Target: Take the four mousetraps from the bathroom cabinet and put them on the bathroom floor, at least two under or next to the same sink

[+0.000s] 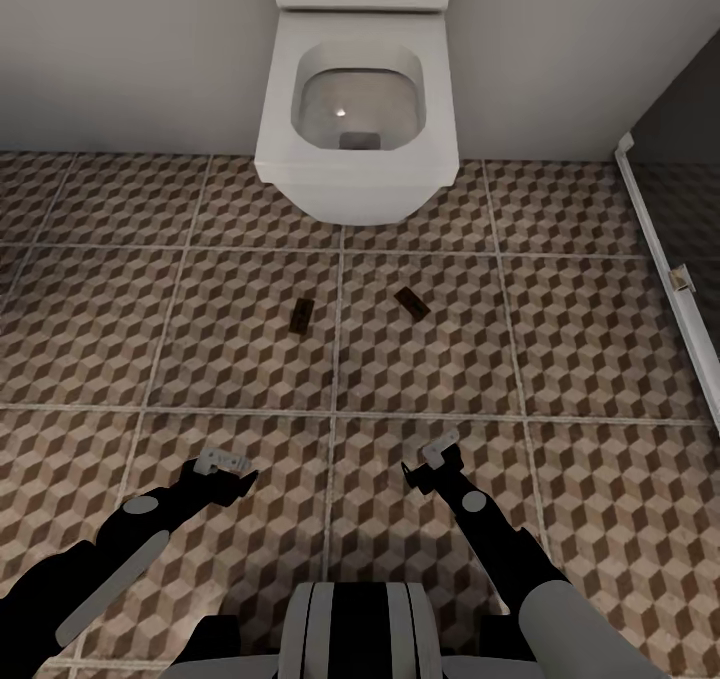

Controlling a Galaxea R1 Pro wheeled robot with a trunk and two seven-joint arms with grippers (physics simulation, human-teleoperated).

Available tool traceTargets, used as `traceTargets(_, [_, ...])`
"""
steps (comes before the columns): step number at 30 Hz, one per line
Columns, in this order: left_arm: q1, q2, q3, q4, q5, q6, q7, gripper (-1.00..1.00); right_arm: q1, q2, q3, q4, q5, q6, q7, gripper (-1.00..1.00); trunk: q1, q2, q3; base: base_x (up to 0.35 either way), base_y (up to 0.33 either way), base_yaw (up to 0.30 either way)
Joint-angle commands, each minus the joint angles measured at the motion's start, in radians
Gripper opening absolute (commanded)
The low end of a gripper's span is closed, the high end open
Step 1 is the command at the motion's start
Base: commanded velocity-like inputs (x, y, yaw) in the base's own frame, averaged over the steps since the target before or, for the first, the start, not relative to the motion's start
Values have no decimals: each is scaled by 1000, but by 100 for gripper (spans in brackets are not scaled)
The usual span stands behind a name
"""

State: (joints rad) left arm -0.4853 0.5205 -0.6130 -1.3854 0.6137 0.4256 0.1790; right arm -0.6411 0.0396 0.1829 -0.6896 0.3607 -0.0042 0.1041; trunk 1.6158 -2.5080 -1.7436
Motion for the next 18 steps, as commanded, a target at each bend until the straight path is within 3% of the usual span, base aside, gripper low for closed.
traceTargets(1, [-1,1,-3,-1,11,2,10,100,0,1,-2,-1,10,0,3,100,-1,0,3,0,0,0])
traceTargets(18, [-1,1,-3,-2,11,2,10,100,0,0,-2,-2,10,-2,3,100,-8,4,69,0,0,0])
